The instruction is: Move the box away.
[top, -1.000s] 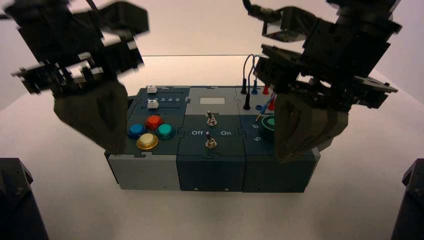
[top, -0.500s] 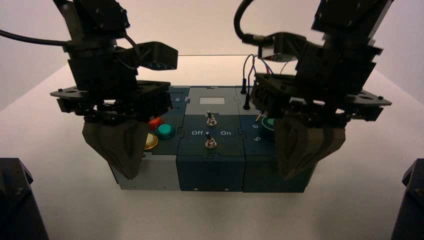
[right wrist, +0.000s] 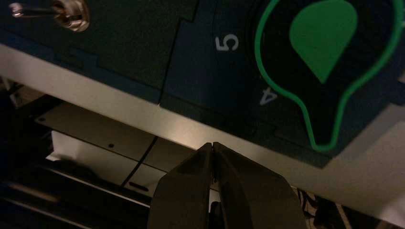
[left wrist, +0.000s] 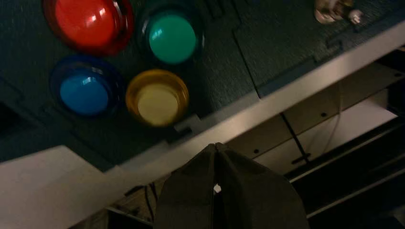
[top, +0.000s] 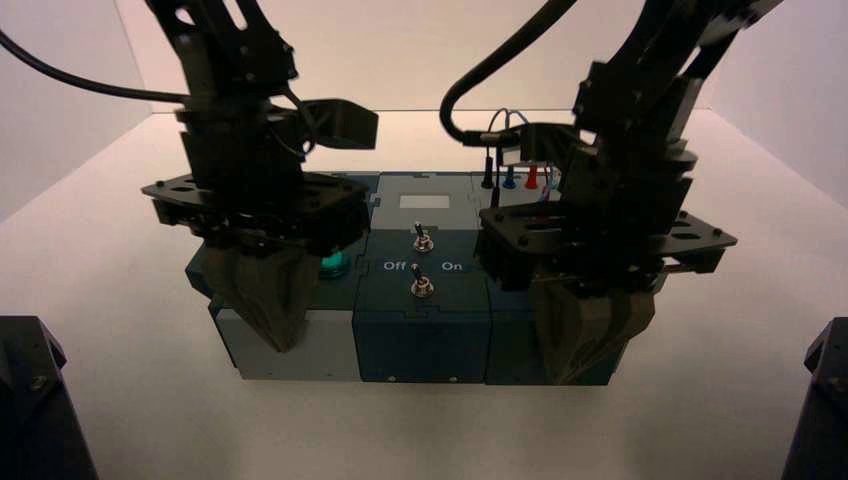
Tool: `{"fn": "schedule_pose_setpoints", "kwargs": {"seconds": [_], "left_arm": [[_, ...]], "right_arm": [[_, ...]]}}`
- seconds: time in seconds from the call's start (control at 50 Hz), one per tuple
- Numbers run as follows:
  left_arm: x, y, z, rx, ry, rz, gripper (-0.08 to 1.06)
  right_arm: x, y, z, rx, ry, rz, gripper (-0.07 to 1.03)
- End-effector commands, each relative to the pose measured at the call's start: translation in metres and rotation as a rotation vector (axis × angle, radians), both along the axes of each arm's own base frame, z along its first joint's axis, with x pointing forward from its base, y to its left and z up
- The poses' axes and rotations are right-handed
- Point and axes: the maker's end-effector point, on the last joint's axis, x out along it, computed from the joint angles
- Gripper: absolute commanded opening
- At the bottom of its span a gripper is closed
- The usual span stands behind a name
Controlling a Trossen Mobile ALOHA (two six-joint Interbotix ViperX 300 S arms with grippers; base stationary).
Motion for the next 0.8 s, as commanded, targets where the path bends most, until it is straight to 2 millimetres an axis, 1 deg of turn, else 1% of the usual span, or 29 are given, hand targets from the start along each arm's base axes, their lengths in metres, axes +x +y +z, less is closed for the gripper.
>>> {"fn": "schedule_pose_setpoints", "kwargs": {"seconds": [0.02, 0.2, 0.34, 0.52, 0.68, 0.72, 0.8], "left_arm": [[0.008, -0.008, 0.001, -0.014, -0.025, -0.013, -0.03], [0.016, -0.012, 0.001, -0.016, -0.051, -0.024, -0.03], [0.024, -0.011, 0.002, -0.013, -0.074, -0.029, -0.03], [0.045, 0.0, 0.002, 0.005, -0.111, -0.007, -0.03], [0.052, 0.001, 0.004, 0.007, -0.125, -0.004, -0.03], [0.058, 0.001, 0.004, 0.012, -0.138, -0.01, -0.03], [0.063, 0.0, 0.005, 0.012, -0.147, -0.012, -0.03]], "right_arm": [[0.006, 0.01, 0.004, 0.027, -0.024, 0.012, -0.02], [0.012, 0.012, 0.005, 0.033, -0.039, 0.006, -0.02], [0.019, 0.012, 0.006, 0.038, -0.051, -0.009, -0.02], [0.034, 0.003, 0.006, 0.026, -0.07, -0.04, -0.02], [0.041, -0.001, 0.005, 0.019, -0.082, -0.05, -0.02], [0.051, -0.004, 0.007, 0.017, -0.099, -0.063, -0.02], [0.059, -0.008, 0.007, 0.012, -0.108, -0.078, -0.02]]}}
